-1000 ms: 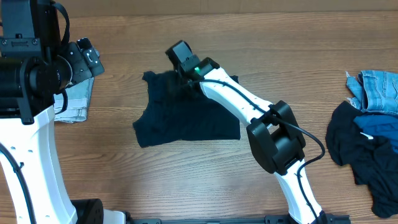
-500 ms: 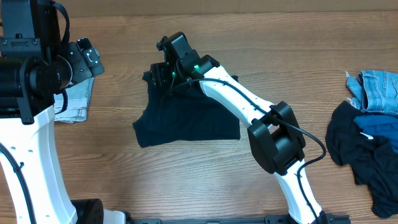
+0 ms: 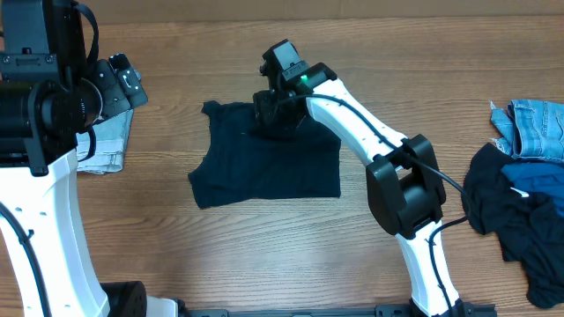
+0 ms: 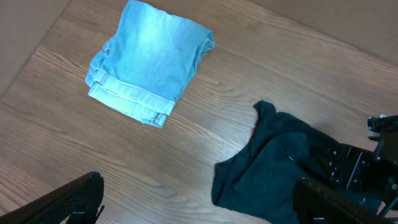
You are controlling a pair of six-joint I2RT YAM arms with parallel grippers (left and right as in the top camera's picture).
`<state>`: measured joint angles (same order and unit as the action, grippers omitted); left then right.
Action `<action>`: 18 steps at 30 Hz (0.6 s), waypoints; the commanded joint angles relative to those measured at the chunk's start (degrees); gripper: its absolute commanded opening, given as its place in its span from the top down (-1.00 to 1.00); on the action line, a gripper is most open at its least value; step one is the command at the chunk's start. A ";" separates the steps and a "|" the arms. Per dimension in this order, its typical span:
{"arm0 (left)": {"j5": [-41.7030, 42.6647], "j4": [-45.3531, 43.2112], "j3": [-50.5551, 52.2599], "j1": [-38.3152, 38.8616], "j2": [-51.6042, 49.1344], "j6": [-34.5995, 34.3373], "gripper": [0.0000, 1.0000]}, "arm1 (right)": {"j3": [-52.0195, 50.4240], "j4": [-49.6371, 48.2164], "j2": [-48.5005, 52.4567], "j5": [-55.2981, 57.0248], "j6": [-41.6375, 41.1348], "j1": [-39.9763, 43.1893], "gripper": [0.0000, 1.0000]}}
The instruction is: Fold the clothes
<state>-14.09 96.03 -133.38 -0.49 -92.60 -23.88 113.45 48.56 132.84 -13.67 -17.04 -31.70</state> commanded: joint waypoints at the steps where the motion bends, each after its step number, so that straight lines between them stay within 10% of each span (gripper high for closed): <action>1: 0.20 -0.09 0.15 -0.24 -0.20 -0.76 -1.00 | 0.63 -1.36 -0.04 -2.43 0.76 -3.02 0.65; 3: 0.20 -0.09 0.15 -0.24 -0.20 -0.76 -1.00 | -1.03 -1.68 -0.04 0.02 -1.95 -4.61 0.91; 14: 0.20 -0.09 0.15 -0.24 -0.20 -0.76 -1.00 | -9.05 -27.02 -0.07 1.55 -3.56 -7.82 0.92; 18: 0.20 -0.09 0.15 -0.24 -0.20 -0.76 -1.00 | -1.40 -17.77 -1.05 -1.79 1.97 -7.74 0.92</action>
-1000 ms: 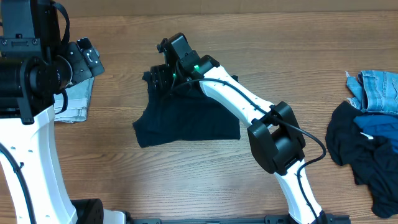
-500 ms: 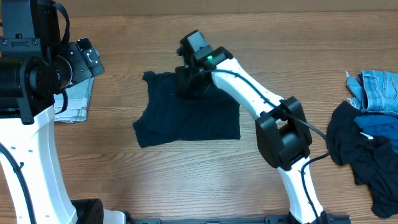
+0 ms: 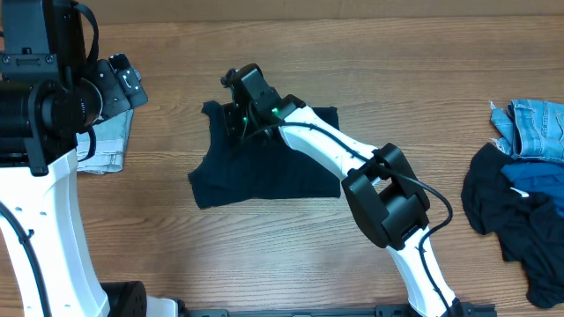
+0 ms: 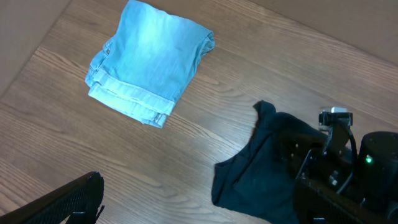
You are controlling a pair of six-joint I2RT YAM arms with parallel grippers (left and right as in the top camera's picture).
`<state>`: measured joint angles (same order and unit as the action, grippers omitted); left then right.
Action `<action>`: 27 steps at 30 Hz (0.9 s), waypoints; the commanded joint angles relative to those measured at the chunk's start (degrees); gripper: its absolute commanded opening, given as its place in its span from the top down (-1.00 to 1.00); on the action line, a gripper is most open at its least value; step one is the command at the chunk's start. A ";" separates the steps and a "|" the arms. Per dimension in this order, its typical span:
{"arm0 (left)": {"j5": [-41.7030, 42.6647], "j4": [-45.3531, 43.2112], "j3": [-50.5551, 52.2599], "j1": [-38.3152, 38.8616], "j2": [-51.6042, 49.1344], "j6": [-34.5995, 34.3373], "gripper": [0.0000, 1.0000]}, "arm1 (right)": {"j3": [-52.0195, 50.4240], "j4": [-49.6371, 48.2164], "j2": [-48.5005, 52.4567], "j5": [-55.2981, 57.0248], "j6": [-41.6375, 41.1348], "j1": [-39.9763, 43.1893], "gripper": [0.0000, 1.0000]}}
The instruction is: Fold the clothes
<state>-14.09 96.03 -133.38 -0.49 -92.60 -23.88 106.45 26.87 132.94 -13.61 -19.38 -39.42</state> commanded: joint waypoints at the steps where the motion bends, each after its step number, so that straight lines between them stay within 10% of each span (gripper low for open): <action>1: 0.20 -0.09 0.15 -0.24 -0.20 -0.76 -1.00 | 7.87 8.63 -1.88 -1.05 4.76 0.22 0.88; 10: 0.20 -0.09 0.15 -0.24 -0.22 -0.79 -1.00 | 14.58 47.78 -7.91 4.55 2.73 7.54 0.92; 18: 20.17 -4.59 0.15 0.07 -1.62 0.04 -0.98 | -2.23 44.26 -7.89 4.59 3.19 9.40 0.92; 27: 10.73 -7.19 0.15 14.86 -26.62 10.64 0.09 | -16.28 32.79 -7.89 9.73 4.85 9.60 0.92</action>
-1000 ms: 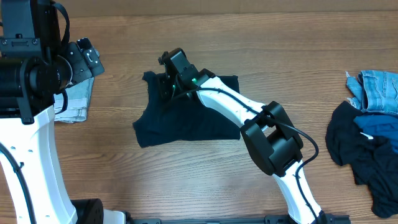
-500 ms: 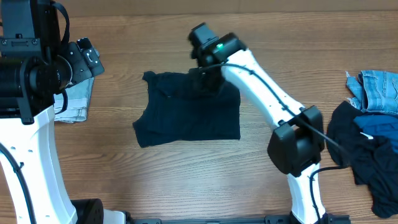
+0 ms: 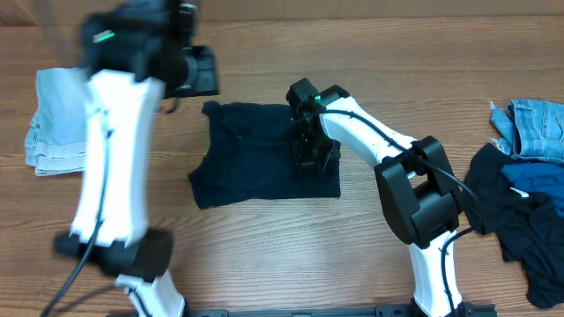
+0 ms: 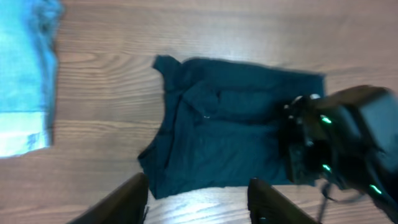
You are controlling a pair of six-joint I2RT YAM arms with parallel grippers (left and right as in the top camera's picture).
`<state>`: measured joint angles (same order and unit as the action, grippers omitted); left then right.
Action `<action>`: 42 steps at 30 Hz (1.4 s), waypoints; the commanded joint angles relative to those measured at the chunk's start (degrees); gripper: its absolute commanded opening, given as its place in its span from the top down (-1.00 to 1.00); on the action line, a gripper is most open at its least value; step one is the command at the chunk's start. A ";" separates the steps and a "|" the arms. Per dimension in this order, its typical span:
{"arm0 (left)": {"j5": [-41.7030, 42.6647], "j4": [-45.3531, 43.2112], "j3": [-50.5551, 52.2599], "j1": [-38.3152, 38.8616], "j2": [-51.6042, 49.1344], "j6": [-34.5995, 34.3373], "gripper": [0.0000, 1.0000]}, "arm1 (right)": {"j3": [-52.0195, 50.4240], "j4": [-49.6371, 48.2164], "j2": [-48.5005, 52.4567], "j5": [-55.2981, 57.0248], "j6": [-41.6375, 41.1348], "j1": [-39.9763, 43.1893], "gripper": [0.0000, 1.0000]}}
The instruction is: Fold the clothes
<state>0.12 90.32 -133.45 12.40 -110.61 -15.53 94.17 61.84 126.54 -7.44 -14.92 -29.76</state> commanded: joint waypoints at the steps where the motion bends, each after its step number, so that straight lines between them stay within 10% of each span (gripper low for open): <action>1: -3.52 -2.45 0.22 2.32 -11.61 2.29 0.17 | -5.38 -3.10 -1.49 3.54 0.39 -0.07 0.92; 9: 1.40 -8.35 0.22 2.54 -27.30 3.41 0.28 | -10.60 -6.25 -1.49 5.07 1.68 -0.04 0.92; 17: 5.86 -10.03 0.24 2.51 -31.80 3.76 0.92 | -10.60 -6.27 -1.49 5.51 1.66 -0.04 0.92; 36: -3.15 -12.20 -0.22 -9.57 -32.09 -3.08 0.92 | -10.60 -5.86 -1.49 6.16 1.46 -0.04 0.92; 42: -3.69 -11.69 -0.96 -9.84 -32.09 -1.16 -0.12 | -10.60 -5.77 -1.49 6.38 1.49 -0.04 0.92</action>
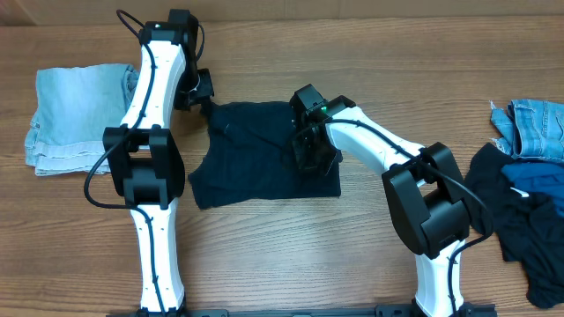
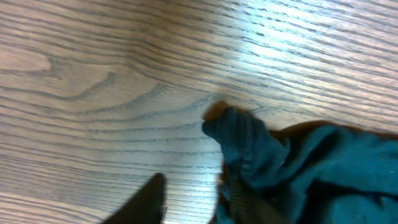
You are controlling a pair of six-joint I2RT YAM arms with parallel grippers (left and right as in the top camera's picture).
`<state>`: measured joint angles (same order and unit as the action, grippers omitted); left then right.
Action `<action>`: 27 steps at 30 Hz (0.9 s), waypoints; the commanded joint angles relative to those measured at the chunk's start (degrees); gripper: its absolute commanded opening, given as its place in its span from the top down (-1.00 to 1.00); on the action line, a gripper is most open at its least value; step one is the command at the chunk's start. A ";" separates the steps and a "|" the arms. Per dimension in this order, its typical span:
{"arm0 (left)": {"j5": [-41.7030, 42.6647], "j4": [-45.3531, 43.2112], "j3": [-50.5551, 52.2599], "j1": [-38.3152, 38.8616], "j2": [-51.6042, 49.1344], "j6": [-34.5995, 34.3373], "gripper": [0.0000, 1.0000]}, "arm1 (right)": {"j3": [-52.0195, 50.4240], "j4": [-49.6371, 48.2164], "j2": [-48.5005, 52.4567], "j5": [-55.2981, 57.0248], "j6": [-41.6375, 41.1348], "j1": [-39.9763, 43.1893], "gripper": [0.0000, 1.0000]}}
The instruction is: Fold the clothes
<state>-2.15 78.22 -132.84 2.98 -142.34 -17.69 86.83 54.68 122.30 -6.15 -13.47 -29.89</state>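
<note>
A dark teal shirt (image 1: 256,158) lies spread flat in the middle of the wooden table. My left gripper (image 1: 201,93) is down at its far left corner. In the left wrist view that bunched corner (image 2: 244,133) lies just ahead of the left gripper (image 2: 195,186), which is open; one finger (image 2: 152,198) is over bare wood and the other sits at the cloth's edge. My right gripper (image 1: 309,150) points down onto the shirt's right part; its jaws are hidden under the wrist.
Folded light blue jeans (image 1: 72,116) lie at the far left. A pile of dark and denim clothes (image 1: 522,189) sits at the right edge. The left arm's column (image 1: 148,167) stands just left of the shirt.
My left gripper was high over the table looking down on the whole shirt; now it is low at the shirt's far left corner. The right gripper stays on the shirt's right part.
My right gripper was at the shirt's far middle with the right side bunched, the left arm off at the left. Then it was at the far left and the shirt lay spread. Then it rested on the right part, and the left arm has come to the corner.
</note>
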 commanded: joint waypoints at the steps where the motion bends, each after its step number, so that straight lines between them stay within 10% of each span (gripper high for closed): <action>1: -1.42 1.16 -2.97 -0.66 -0.35 1.51 -0.15 | -3.26 1.42 2.75 5.09 0.04 0.09 0.92; 12: -1.51 18.62 -16.50 0.33 6.54 -5.31 0.20 | -3.15 0.35 -1.20 5.27 0.04 0.09 0.86; 21: -12.74 18.60 -13.70 0.42 35.98 -4.37 -0.50 | -3.15 -3.61 -15.54 5.22 0.04 0.09 0.49; 27: -7.98 16.90 13.60 -0.72 40.83 -8.50 -0.51 | -3.15 -4.90 -15.54 4.96 0.07 0.09 0.42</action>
<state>-14.83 96.51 -132.99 2.85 -99.15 -23.09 83.66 50.87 107.13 -1.45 -13.45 -30.02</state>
